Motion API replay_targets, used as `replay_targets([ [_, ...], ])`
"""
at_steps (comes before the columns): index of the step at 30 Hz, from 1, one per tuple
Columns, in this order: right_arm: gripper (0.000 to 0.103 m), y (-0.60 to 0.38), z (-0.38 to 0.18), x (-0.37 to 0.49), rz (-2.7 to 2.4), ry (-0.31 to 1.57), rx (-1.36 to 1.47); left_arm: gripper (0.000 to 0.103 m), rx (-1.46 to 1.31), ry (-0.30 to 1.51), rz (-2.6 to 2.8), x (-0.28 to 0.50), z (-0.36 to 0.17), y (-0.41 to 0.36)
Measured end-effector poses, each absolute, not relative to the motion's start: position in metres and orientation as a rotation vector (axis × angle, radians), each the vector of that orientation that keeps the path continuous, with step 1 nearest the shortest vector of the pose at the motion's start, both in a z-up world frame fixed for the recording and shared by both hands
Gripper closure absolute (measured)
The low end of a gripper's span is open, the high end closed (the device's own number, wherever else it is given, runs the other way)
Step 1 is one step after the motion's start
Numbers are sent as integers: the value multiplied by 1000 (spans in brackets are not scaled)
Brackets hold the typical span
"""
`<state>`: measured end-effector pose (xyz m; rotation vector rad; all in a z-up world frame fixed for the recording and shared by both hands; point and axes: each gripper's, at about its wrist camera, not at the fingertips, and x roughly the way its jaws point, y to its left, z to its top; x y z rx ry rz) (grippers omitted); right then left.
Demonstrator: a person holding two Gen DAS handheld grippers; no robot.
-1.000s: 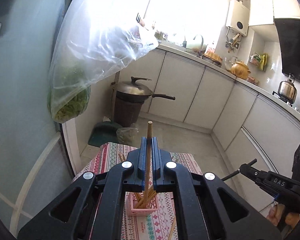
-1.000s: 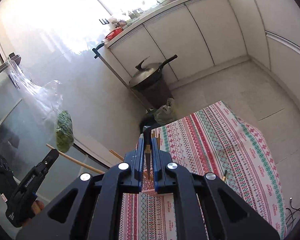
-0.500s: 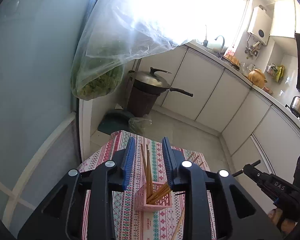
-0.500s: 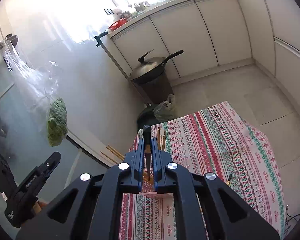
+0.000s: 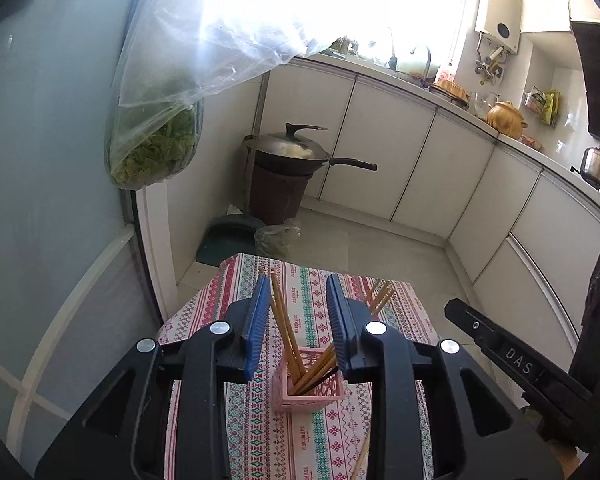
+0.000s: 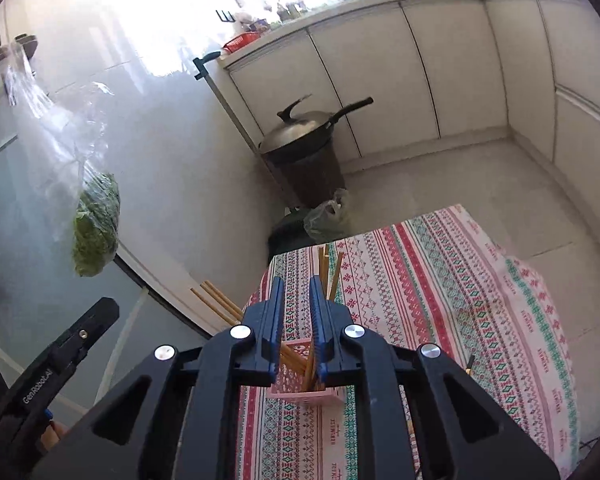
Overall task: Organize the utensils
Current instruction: 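Open the left tool into the basket while the right tool releases its black chopstick, then withdraw both open tools toward the last wooden and black chopsticks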
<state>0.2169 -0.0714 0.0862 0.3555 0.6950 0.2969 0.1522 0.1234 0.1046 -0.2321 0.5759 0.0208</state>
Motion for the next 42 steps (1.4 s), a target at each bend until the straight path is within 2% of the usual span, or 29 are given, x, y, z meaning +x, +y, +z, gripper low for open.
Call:
replay_targets([
  [9, 68, -73, 95, 179, 254, 628, 192, 57, -140, 593, 32, 141, 92, 94],
  [11, 58, -74, 92, 174, 239, 626, 167, 50, -133, 601, 39, 137, 85, 91],
  [15, 56, -78, 84, 165, 200, 623, 114, 48, -116, 624, 45, 132, 73, 85],
  [17, 48, -83, 80, 161, 177, 631, 110, 46, -108, 630, 48, 129, 68, 82],
  [19, 44, -90, 76, 158, 156, 634, 116, 44, -99, 635, 48, 126, 63, 79],
  [21, 44, -95, 71, 154, 138, 644, 114, 41, -92, 638, 47, 122, 60, 77],
  [25, 35, -103, 59, 148, 107, 671, 112, 32, -77, 648, 48, 116, 53, 69],
  [36, 25, -123, 39, 134, 36, 711, 113, 25, -48, 691, 47, 105, 34, 57],
  [42, 21, -135, 28, 129, 10, 736, 122, 14, -18, 711, 45, 100, 23, 47],
])
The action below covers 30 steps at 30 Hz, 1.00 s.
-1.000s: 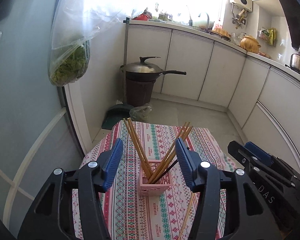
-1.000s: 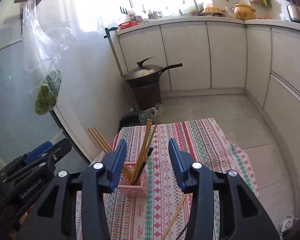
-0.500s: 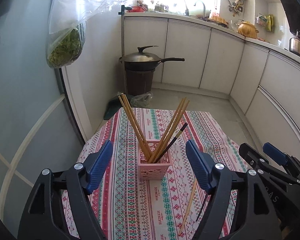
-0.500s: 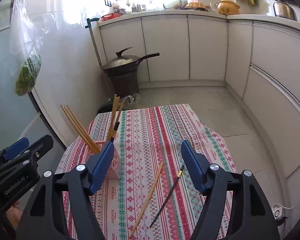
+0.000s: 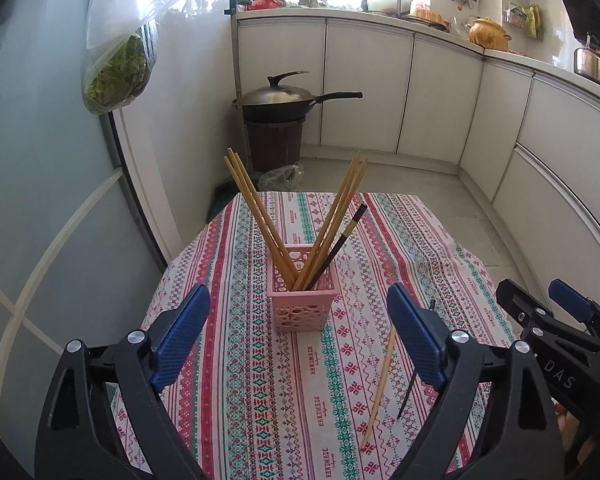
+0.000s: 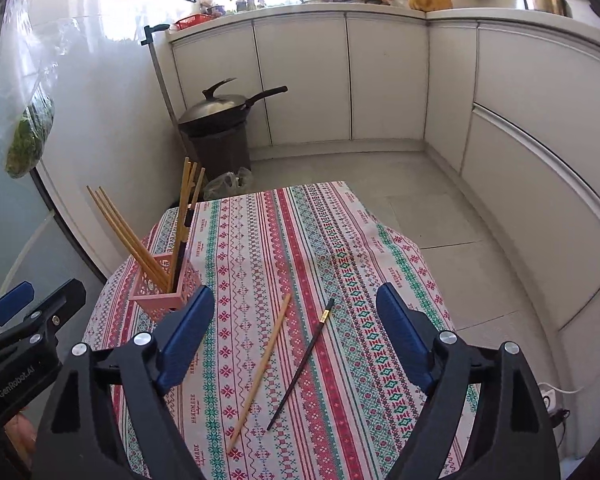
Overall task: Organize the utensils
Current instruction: 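Withdraw both open tools toward the last wooden and black chopsticks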
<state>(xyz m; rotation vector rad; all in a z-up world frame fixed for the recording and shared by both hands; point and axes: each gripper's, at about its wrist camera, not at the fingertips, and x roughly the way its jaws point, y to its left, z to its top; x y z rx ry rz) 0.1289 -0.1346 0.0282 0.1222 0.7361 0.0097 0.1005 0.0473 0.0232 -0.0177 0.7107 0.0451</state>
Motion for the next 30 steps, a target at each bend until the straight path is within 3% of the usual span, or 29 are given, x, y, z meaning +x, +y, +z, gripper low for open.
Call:
replay_targets([
  [19, 11, -162, 3, 114, -51, 811, 141, 7, 37, 787, 16, 98, -2, 26],
  [30, 7, -196, -27, 101, -95, 944, 240, 7, 114, 988, -77, 102, -57, 3],
])
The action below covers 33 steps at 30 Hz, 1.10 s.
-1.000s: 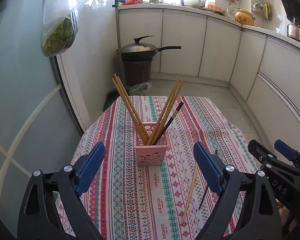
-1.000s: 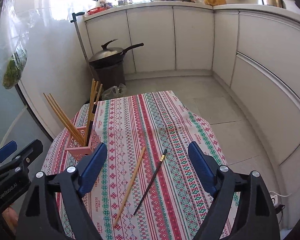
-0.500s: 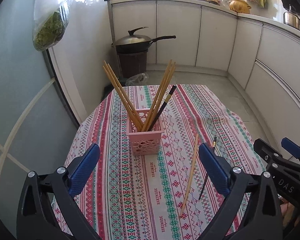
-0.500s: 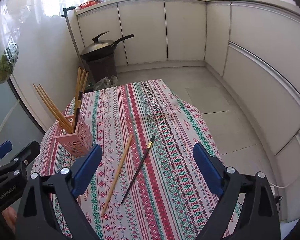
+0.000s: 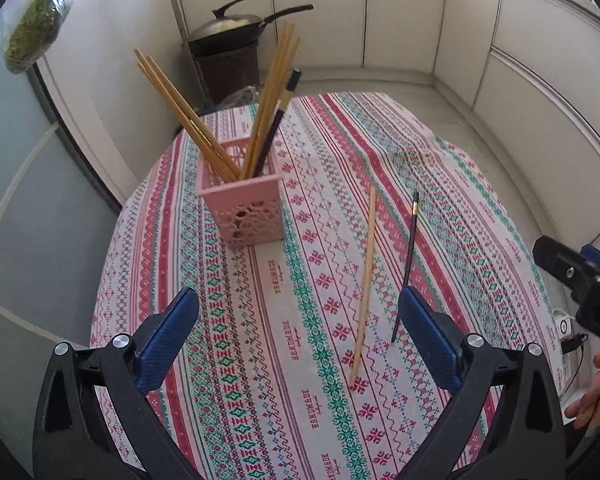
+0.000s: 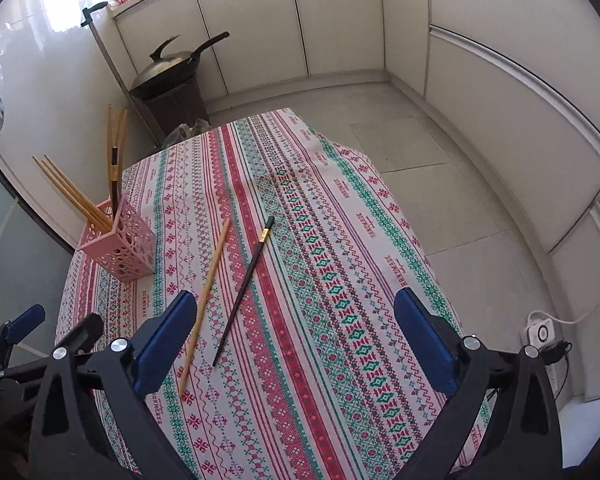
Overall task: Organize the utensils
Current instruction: 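Withdraw both open tools toward the last wooden and black chopsticks, then close the left tool on the last wooden chopstick while the right tool grasps the black chopstick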
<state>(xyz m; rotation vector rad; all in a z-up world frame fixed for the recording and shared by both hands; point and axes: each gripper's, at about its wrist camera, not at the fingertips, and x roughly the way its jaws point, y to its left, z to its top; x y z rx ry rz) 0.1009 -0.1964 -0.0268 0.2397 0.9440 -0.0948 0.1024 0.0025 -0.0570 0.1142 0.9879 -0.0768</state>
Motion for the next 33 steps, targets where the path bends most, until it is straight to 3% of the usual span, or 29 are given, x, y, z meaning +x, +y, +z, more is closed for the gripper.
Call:
replay_targets([
  [7, 7, -216, -44, 97, -132, 1019, 298, 9, 112, 1198, -191, 107, -122, -13],
  [11, 7, -221, -51, 97, -128, 1045, 329, 23, 135, 1268, -252, 108, -146, -18],
  [21, 7, -225, -59, 100, -110, 1085, 363, 25, 176, 1336, -298, 105, -172, -26],
  [24, 7, -224, -60, 101, -108, 1090, 362, 31, 206, 1326, -286, 101, -176, -27],
  [29, 7, -225, -63, 102, -109, 1105, 374, 53, 201, 1321, -302, 101, -175, -31],
  [33, 7, -229, -69, 103, -113, 1124, 398, 61, 213, 1321, -330, 101, -170, -33],
])
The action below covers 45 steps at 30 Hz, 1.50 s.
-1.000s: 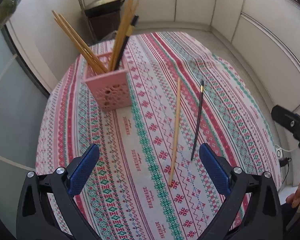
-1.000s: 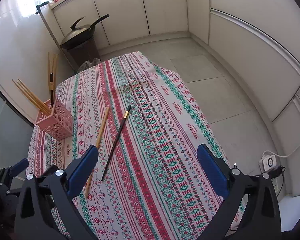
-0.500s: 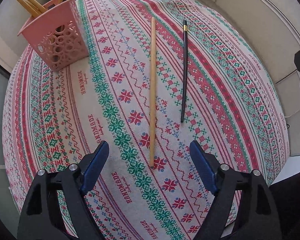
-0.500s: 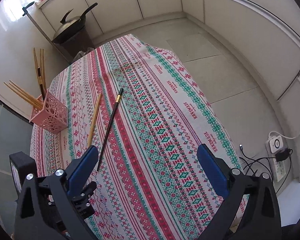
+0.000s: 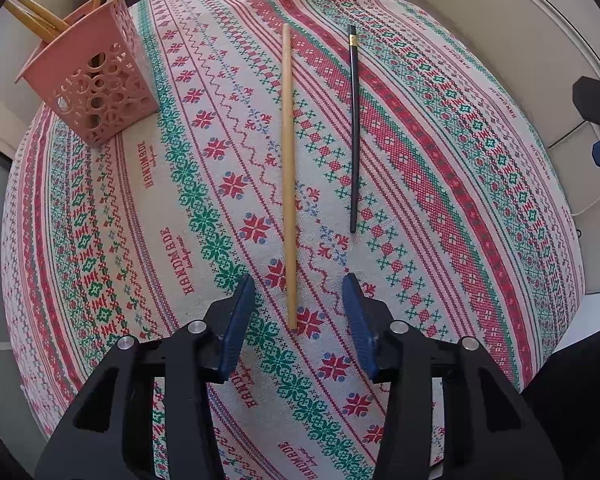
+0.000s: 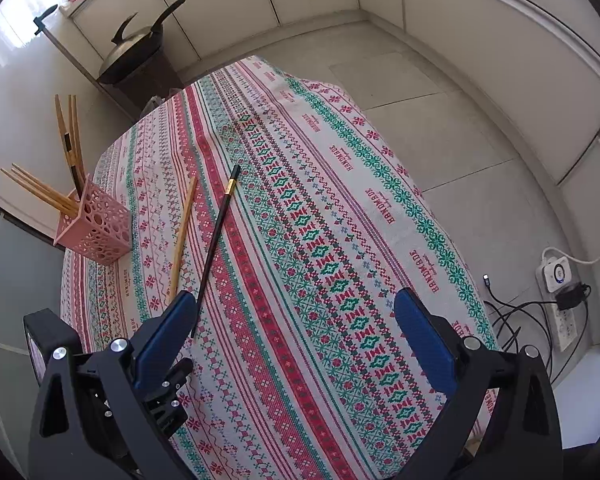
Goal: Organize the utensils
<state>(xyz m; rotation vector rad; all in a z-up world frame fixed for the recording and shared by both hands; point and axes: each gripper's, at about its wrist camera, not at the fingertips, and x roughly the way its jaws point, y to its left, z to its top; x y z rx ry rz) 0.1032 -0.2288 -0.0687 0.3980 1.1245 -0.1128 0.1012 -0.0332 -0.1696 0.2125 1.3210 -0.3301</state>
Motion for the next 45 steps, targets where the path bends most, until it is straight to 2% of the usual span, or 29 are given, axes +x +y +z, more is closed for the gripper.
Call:
replay_targets([
  [3, 7, -230, -71, 103, -117, 1129, 397, 71, 210, 1322, -347, 102, -166, -34],
  [4, 7, -229, -72, 104, -120, 1129, 394, 81, 210, 1321, -349, 101, -165, -34],
  [7, 7, -230, -75, 105, -133, 1130, 387, 99, 200, 1319, -336, 104, -164, -27],
  [13, 7, -231, -87, 116, -136, 1149, 402, 99, 221, 1239, -309, 103, -143, -10],
  [20, 7, -237, -87, 157, -145, 1130, 470, 99, 175, 960, -312, 90, -44, 8],
  [25, 7, -231, -105, 194, -132, 1185, 566, 99, 178, 798, -294, 78, 4, 6],
  [34, 9, -202, -141, 264, -169, 1275, 560, 99, 203, 712, -262, 64, 34, 25],
  [37, 23, -187, -157, 279, -166, 1319, 500, 100, 191, 698, -247, 63, 41, 34],
  [38, 37, -179, -155, 282, -181, 1294, 430, 100, 187, 693, -245, 63, 42, 36],
  [40, 47, -164, -154, 284, -187, 1273, 325, 100, 181, 680, -242, 60, 46, 38],
  [42, 75, -158, -153, 283, -193, 1245, 264, 100, 171, 672, -238, 59, 49, 39],
  [43, 93, -157, -153, 283, -170, 1243, 259, 100, 166, 671, -235, 59, 50, 40],
  [45, 96, -162, -152, 279, -139, 1255, 318, 100, 152, 674, -232, 59, 51, 41],
])
